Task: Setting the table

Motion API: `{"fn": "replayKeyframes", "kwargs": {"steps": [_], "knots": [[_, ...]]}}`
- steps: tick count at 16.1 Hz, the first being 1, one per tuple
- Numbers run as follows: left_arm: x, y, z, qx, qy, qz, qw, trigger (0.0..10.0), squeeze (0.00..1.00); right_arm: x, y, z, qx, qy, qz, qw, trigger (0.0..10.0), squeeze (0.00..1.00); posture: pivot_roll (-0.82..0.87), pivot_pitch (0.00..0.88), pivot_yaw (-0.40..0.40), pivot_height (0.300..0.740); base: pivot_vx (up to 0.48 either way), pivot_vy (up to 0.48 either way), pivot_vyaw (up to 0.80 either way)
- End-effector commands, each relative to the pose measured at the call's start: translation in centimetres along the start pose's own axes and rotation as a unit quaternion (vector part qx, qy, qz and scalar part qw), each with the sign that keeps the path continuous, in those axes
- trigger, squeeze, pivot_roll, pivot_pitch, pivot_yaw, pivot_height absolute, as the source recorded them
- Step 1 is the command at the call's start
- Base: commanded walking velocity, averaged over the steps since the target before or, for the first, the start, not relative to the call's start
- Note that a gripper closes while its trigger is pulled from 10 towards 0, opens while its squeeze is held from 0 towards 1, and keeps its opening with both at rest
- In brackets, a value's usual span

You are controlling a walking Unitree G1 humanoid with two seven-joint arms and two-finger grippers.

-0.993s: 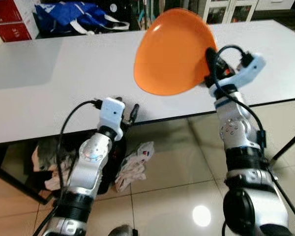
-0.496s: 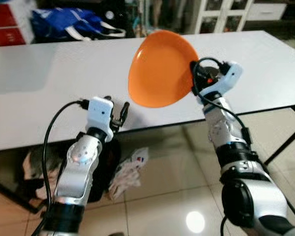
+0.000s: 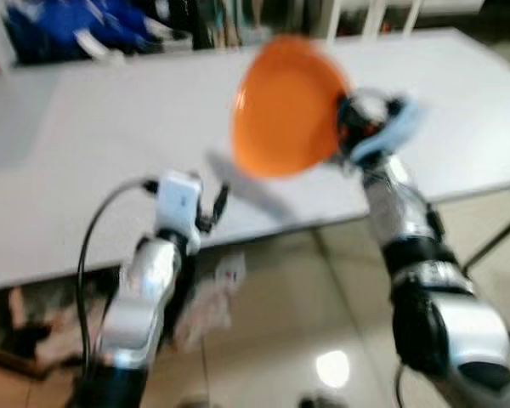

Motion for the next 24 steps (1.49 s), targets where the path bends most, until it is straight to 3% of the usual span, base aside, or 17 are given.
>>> {"fn": "replayKeyframes", "kwargs": {"steps": [1,5,13,20,24], "knots": [[1.0,0.1,-0.5,0.002,0.018,0.006,1.0,10.0,0.0,2.8,1.4,1.2,-0.034,0.045,0.005,0.998,0.0,0.0,0.18,0.0,0.013,0.74,0.0,0.0,0.0],[0.9,-0.1,-0.6,0.008,0.022,0.004,1.0,10.0,0.0,3.0,1.0,1.6,-0.019,0.053,0.033,0.998,0.0,0.0,0.18,0.0,0.012,0.74,0.0,0.0,0.0],[1.8,0.6,-2.6,0.018,0.025,0.029,0.999,10.0,0.0,-1.2,-2.2,0.4,0.056,-0.09,-0.011,0.994,0.0,0.0,0.25,0.006,0.023,0.74,0.0,0.0,0.0],[1.4,0.1,-4.2,0.038,0.031,0.025,0.998,10.0,0.0,-0.2,-4.6,-0.2,0.101,-0.083,-0.001,0.991,0.0,0.0,0.25,0.054,0.013,0.74,0.0,0.0,0.0],[1.3,0.0,-4.8,0.048,0.032,0.024,0.998,10.0,0.0,-0.9,-5.8,-1.1,0.134,-0.097,-0.031,0.986,0.0,0.0,0.25,0.068,0.012,0.74,0.0,0.0,0.0]]}}
Point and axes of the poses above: a point about 5 cm out from each wrist's last joint towards the gripper, its own z axis pointing out of the wrist towards the gripper, its own y axis along the axis of the wrist's last joint, x = y × z, the point moved 4 cm from there along z, pointing out of the wrist towards the gripper, and after that the axes turned 12 degrees about -z, right-handed, at the moved point
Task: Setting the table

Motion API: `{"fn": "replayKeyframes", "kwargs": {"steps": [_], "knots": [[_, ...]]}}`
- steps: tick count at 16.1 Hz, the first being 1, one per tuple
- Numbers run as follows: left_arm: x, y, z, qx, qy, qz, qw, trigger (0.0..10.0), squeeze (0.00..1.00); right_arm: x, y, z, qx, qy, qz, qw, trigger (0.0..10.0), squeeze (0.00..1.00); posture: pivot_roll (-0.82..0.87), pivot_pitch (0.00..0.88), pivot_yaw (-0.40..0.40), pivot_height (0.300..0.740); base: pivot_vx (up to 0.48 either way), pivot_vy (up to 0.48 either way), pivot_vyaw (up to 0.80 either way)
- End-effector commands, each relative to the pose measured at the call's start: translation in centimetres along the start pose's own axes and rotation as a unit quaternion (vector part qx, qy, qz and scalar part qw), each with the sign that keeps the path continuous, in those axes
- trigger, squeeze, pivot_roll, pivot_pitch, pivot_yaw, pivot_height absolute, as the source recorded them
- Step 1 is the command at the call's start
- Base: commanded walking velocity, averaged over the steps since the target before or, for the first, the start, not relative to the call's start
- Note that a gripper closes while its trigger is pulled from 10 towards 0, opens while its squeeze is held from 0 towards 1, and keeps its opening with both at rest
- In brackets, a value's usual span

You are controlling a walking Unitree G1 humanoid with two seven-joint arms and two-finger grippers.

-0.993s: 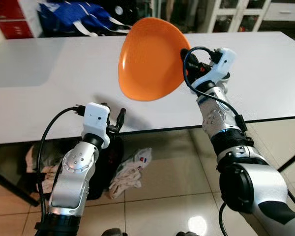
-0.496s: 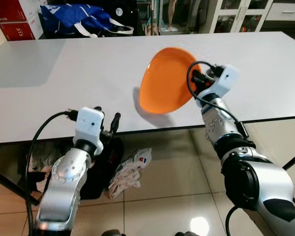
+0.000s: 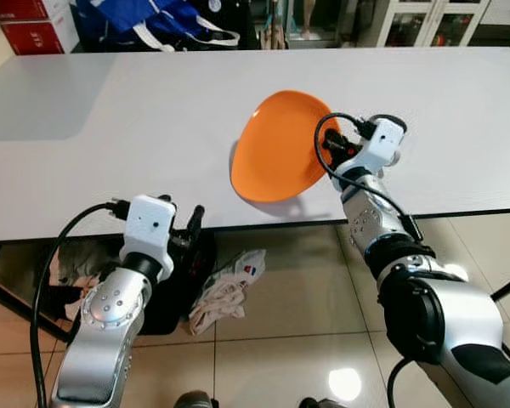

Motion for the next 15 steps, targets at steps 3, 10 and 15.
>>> {"fn": "replayKeyframes", "kwargs": {"steps": [3,10,15], "knots": [[-0.2,0.0,-0.5,0.007,-0.003,0.005,1.0,10.0,0.0,-0.7,-1.1,-0.2,0.035,-0.016,-0.042,0.998,6.9,0.0,0.26,0.079,0.011,0.74,0.0,0.0,0.0],[-0.1,0.0,-1.0,0.013,0.002,0.008,1.0,10.0,0.0,-1.1,-2.1,-0.6,0.062,-0.034,-0.082,0.994,10.0,0.79,0.26,0.093,0.01,0.74,0.0,0.0,0.0],[-0.2,-0.2,-1.1,0.017,0.004,0.007,1.0,10.0,0.0,-1.3,-2.2,-0.6,0.061,-0.038,-0.095,0.993,10.0,1.0,0.26,0.1,0.006,0.74,0.0,0.0,0.0]]}}
Point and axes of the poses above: a point about 5 cm out from each wrist's last joint towards the gripper, its own z axis pointing out of the wrist towards the gripper, its own y axis along the axis of the wrist's last joint, x = y × z, the point moved 4 cm from there along z, pointing out of the wrist towards the gripper, and after that the axes turned 12 degrees about -z, right-handed, at the moved point
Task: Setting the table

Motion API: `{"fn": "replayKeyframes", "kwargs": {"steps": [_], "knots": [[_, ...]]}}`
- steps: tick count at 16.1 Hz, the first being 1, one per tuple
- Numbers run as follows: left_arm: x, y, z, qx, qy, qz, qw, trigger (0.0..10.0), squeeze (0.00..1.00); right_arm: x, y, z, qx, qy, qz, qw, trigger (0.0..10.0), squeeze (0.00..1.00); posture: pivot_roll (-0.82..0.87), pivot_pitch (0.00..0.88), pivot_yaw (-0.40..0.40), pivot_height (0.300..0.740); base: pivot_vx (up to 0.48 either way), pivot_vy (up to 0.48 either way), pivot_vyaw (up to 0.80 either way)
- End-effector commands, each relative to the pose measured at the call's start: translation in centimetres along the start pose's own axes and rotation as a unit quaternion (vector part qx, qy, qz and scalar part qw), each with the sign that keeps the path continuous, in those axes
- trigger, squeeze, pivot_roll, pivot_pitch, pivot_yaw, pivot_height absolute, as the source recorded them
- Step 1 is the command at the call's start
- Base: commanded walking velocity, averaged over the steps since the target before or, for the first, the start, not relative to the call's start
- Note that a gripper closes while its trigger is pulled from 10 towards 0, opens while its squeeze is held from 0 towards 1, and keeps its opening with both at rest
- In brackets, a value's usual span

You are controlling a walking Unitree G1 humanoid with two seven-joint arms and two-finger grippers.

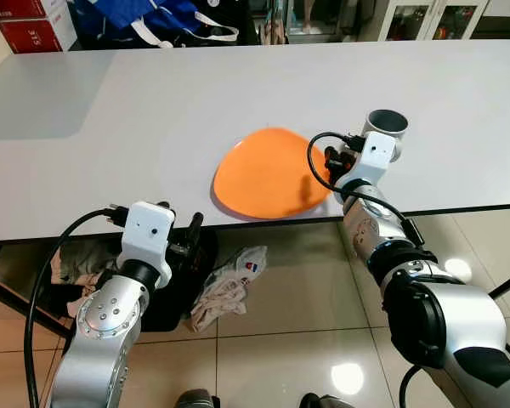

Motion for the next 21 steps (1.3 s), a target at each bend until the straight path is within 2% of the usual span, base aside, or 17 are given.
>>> {"fn": "replayKeyframes", "kwargs": {"steps": [1,6,9,10,12,13,15,18,19,21], "knots": [[0.0,0.0,-0.2,0.002,0.003,0.004,1.0,10.0,0.0,-0.2,0.2,0.0,-0.001,-0.006,-0.022,1.0,10.0,1.0,0.26,0.101,0.007,0.74,0.0,0.0,0.0],[-0.2,-0.1,0.1,0.002,0.004,0.001,1.0,10.0,0.0,-1.0,1.0,0.0,-0.021,-0.02,-0.065,0.997,10.0,1.0,0.24,0.092,0.006,0.74,0.0,0.0,0.0],[-0.4,-0.2,1.2,-0.003,0.0,-0.005,1.0,10.0,0.0,-1.1,3.0,0.1,-0.068,-0.025,-0.115,0.991,10.0,1.0,0.22,0.06,-0.001,0.74,0.0,0.0,0.0],[-0.4,-0.2,2.5,-0.008,0.005,-0.013,1.0,10.0,0.0,-2.0,6.0,-0.1,-0.14,-0.037,-0.146,0.979,10.0,0.0,0.18,0.017,-0.009,0.74,0.0,0.0,0.0],[-0.3,-0.5,4.1,-0.011,0.009,-0.03,0.999,10.0,0.0,-4.0,8.3,-1.0,-0.198,-0.058,-0.15,0.967,10.0,0.0,0.13,0.0,-0.017,0.74,0.0,0.0,0.0],[-0.3,-0.6,4.6,-0.013,0.013,-0.035,0.999,10.0,0.0,-4.7,8.5,-1.5,-0.209,-0.063,-0.148,0.965,10.0,0.0,0.12,0.0,-0.023,0.74,0.0,0.0,0.0],[0.1,-0.9,6.0,-0.015,0.026,-0.034,0.999,10.0,0.0,-6.7,7.6,-3.2,-0.216,-0.079,-0.155,0.961,10.0,0.0,0.08,0.0,-0.03,0.74,0.0,0.0,0.0],[0.7,-1.7,6.6,-0.005,0.037,-0.034,0.999,10.0,0.0,-8.9,2.3,-6.9,-0.169,-0.115,-0.137,0.969,10.0,0.0,0.06,0.0,-0.022,0.74,0.0,0.0,0.0],[0.2,-1.9,6.7,-0.005,0.03,-0.033,0.999,10.0,0.0,-8.8,-0.2,-8.0,-0.142,-0.114,-0.132,0.974,10.0,0.0,0.05,0.0,-0.008,0.74,0.0,0.0,0.77],[-0.5,-1.9,7.1,-0.011,0.018,-0.031,0.999,10.0,0.0,-8.1,-1.7,-8.6,-0.119,-0.103,-0.142,0.977,10.0,0.0,0.04,0.0,0.002,0.74,0.0,0.0,0.73]]}}
Point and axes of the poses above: a point about 5 cm out from each wrist's last joint towards the gripper, its own z axis pointing out of the wrist towards the gripper, its own y axis along the axis of the wrist's last joint, x = y × z, the point moved 4 cm from there along z, pointing out of the wrist towards the gripper, and after that the axes turned 12 degrees about -z, right-handed, at the moved point
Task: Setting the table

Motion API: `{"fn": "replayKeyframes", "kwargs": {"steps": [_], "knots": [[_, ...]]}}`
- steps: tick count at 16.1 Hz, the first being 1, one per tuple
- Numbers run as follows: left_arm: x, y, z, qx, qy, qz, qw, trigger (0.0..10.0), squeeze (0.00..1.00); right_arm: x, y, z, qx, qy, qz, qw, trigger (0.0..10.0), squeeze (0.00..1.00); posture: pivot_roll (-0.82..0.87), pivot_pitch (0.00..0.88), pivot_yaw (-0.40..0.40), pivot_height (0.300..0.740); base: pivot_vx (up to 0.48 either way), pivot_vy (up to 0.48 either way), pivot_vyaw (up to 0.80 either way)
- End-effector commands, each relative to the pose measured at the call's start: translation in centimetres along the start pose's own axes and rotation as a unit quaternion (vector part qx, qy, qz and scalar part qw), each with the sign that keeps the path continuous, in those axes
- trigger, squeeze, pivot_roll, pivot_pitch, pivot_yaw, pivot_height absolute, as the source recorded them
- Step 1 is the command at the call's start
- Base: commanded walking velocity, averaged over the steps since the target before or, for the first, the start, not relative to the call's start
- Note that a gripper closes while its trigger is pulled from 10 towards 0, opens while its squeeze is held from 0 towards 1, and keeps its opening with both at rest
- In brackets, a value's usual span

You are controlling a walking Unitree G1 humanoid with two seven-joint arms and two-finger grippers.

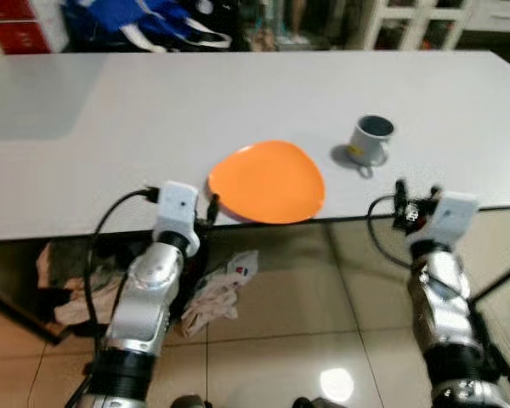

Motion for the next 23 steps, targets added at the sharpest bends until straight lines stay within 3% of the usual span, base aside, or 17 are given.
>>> {"fn": "replayKeyframes", "kwargs": {"steps": [1,4,6,12,23], "knots": [[-0.1,0.3,0.4,-0.009,-0.003,0.012,1.0,10.0,0.0,0.7,1.3,0.1,-0.014,0.015,-0.006,1.0,10.0,0.0,0.03,0.0,0.007,0.74,0.0,0.0,0.71],[-0.6,0.6,0.9,-0.017,-0.01,0.014,1.0,10.0,0.0,1.2,1.6,0.1,-0.011,0.019,0.003,1.0,10.0,0.0,0.03,0.0,0.009,0.74,0.0,0.0,0.69],[-0.8,0.8,1.1,-0.02,-0.012,0.015,1.0,10.0,0.0,1.1,1.4,0.2,0.0,0.01,0.005,1.0,10.0,0.0,0.03,0.0,0.009,0.74,0.0,0.0,0.0],[-1.0,0.6,1.7,-0.02,-0.017,0.009,1.0,10.0,0.0,2.8,1.4,-0.5,0.008,0.04,-0.007,0.999,10.0,0.0,0.02,0.0,0.022,0.74,0.0,0.0,0.0],[-0.6,1.2,1.6,-0.043,-0.001,-0.001,0.999,10.0,0.0,4.2,0.6,-1.7,0.021,0.068,-0.01,0.997,10.0,0.0,0.02,0.0,0.019,0.74,0.311,-0.302,0.0]]}}
Point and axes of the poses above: a point about 5 cm out from each wrist's last joint towards the gripper, its own z axis pointing out of the wrist towards the gripper, its own y axis along the axis of the wrist's last joint, x = y × z, the point moved 4 cm from there along z, pointing out of the wrist towards the gripper, and after that the axes turned 12 degrees about -z, right-handed, at the moved point
